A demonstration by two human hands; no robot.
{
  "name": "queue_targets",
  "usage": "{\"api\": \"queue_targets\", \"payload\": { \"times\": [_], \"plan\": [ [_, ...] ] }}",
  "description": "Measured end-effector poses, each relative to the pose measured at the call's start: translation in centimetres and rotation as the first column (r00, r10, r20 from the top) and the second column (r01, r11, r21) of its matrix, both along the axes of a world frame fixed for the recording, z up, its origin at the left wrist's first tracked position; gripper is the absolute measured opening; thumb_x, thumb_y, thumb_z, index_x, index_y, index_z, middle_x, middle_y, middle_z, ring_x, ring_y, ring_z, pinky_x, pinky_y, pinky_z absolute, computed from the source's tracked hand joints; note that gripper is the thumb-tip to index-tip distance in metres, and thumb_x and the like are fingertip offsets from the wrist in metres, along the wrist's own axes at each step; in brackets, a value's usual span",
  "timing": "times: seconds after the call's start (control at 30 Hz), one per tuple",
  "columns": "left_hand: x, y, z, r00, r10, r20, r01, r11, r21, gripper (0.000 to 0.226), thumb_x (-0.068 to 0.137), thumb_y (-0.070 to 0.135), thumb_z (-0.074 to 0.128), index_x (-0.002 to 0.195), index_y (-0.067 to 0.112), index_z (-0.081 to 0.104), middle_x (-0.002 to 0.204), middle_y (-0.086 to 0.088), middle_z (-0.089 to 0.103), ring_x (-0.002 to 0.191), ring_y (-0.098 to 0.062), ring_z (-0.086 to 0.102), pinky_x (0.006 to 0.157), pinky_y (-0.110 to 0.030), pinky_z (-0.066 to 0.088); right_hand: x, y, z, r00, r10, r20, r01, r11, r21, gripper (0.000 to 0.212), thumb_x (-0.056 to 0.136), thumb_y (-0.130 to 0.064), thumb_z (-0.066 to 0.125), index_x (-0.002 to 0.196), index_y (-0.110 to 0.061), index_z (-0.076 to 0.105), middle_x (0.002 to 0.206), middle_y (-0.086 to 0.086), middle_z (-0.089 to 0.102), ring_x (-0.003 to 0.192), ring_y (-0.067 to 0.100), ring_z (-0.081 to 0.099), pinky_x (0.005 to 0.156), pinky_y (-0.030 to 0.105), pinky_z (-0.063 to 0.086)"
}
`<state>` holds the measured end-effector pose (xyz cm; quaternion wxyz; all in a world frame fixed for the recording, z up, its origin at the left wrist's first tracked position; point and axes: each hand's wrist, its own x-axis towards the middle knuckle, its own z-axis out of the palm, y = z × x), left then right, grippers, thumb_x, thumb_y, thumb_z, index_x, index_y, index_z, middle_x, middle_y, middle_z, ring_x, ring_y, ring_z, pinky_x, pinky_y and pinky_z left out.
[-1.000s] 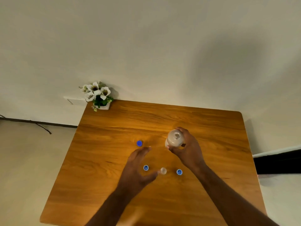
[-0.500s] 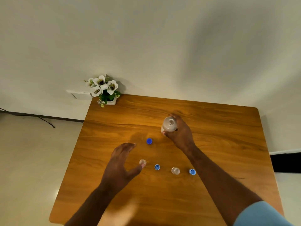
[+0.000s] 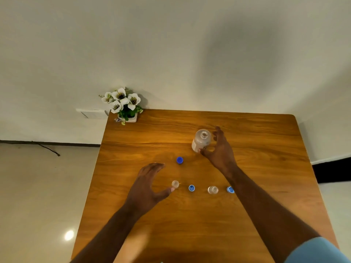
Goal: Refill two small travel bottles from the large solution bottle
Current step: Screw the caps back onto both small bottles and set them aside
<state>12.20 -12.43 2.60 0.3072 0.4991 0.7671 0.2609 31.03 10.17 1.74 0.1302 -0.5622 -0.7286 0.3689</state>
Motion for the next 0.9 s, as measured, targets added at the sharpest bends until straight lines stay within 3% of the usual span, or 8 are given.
{"api": "queue_targets", "payload": {
  "times": [0.1, 0.2, 0.23, 0.3, 0.5, 0.57, 0.73, 0.9],
  "plan": [
    [-0.4, -0.3, -0.8, 1.000, -0.022, 0.022, 0.023, 1.000, -0.019, 0.083, 0.074, 0.063, 0.075, 0.146, 0.035, 0.045, 0.153, 0.013, 0.042, 0.142, -0.005, 0.031, 0.111, -0.030, 0.035, 1.1, -3.0, 2.4, 0.998, -0.054, 0.034, 0.051, 0.996, 0.077, 0.095, 0.077, -0.034, 0.083, 0.153, -0.021, 0.028, 0.152, 0.004, 0.041, 0.131, 0.022, 0.050, 0.099, 0.044, 0.052],
    [-0.7, -0.4, -1.7, 0.997, -0.052, 0.052, 0.055, 0.997, -0.052, 0.083, 0.072, 0.060, 0.077, 0.146, 0.036, 0.045, 0.150, 0.013, 0.044, 0.140, -0.007, 0.034, 0.112, -0.035, 0.040, 2.0, -8.1, 4.3, 0.999, -0.027, 0.026, 0.023, 0.988, 0.153, 0.070, 0.080, -0.037, 0.079, 0.140, -0.031, 0.042, 0.129, -0.010, 0.052, 0.097, 0.002, 0.059, 0.071, 0.019, 0.052],
    [-0.7, -0.4, -2.0, 0.997, -0.063, 0.053, 0.067, 0.996, -0.062, 0.083, 0.072, 0.059, 0.078, 0.145, 0.037, 0.046, 0.149, 0.012, 0.045, 0.139, -0.007, 0.035, 0.112, -0.035, 0.041, 2.1, -9.9, 4.5, 0.999, -0.002, 0.037, -0.003, 0.990, 0.142, 0.065, 0.081, -0.038, 0.077, 0.137, -0.035, 0.043, 0.121, -0.015, 0.052, 0.090, -0.003, 0.057, 0.065, 0.012, 0.047],
    [-0.6, -0.3, -2.8, 0.995, -0.087, 0.046, 0.090, 0.993, -0.071, 0.081, 0.073, 0.054, 0.081, 0.144, 0.035, 0.048, 0.147, 0.010, 0.047, 0.138, -0.009, 0.037, 0.111, -0.036, 0.042, 2.3, -13.4, 4.3, 0.997, 0.041, 0.071, -0.045, 0.997, 0.055, 0.058, 0.084, -0.039, 0.074, 0.134, -0.040, 0.044, 0.112, -0.022, 0.055, 0.083, -0.007, 0.058, 0.059, 0.012, 0.048],
    [-0.4, 0.8, -5.1, 0.989, -0.143, 0.044, 0.148, 0.981, -0.127, 0.077, 0.076, 0.047, 0.083, 0.144, 0.033, 0.050, 0.148, 0.008, 0.050, 0.140, -0.013, 0.039, 0.114, -0.036, 0.041, 1.7, -18.0, 0.4, 0.980, 0.038, 0.197, -0.007, 0.988, -0.152, 0.050, 0.090, -0.038, 0.067, 0.135, -0.032, 0.047, 0.099, -0.007, 0.069, 0.082, 0.006, 0.067, 0.073, 0.032, 0.060],
    [-0.5, 1.2, -5.7, 0.984, -0.174, 0.044, 0.178, 0.974, -0.137, 0.075, 0.077, 0.047, 0.082, 0.143, 0.034, 0.051, 0.149, 0.008, 0.050, 0.140, -0.012, 0.038, 0.115, -0.037, 0.040, 1.2, -17.6, -0.8, 0.970, 0.017, 0.242, 0.025, 0.986, -0.167, 0.053, 0.091, -0.038, 0.066, 0.138, -0.028, 0.042, 0.092, -0.005, 0.069, 0.083, 0.010, 0.067, 0.071, 0.033, 0.059],
    [-0.6, 1.6, -6.7, 0.979, -0.195, 0.063, 0.202, 0.968, -0.148, 0.070, 0.078, 0.048, 0.081, 0.141, 0.038, 0.052, 0.148, 0.011, 0.050, 0.138, -0.008, 0.037, 0.109, -0.027, 0.036, -0.5, -15.8, -3.2, 0.933, 0.003, 0.361, 0.058, 0.986, -0.158, 0.057, 0.094, -0.037, 0.060, 0.142, -0.019, 0.036, 0.101, 0.006, 0.069, 0.090, 0.022, 0.067, 0.060, 0.027, 0.047],
    [-0.2, 2.3, -7.0, 0.977, -0.202, 0.068, 0.211, 0.964, -0.161, 0.065, 0.080, 0.043, 0.082, 0.139, 0.035, 0.057, 0.146, 0.011, 0.053, 0.138, -0.010, 0.039, 0.112, -0.037, 0.043, -1.3, -15.2, -4.6, 0.895, 0.089, 0.438, -0.026, 0.989, -0.147, 0.027, 0.099, -0.031, 0.053, 0.122, -0.017, 0.050, 0.101, 0.005, 0.071, 0.088, 0.021, 0.069, 0.068, 0.034, 0.058]
  ]
}}
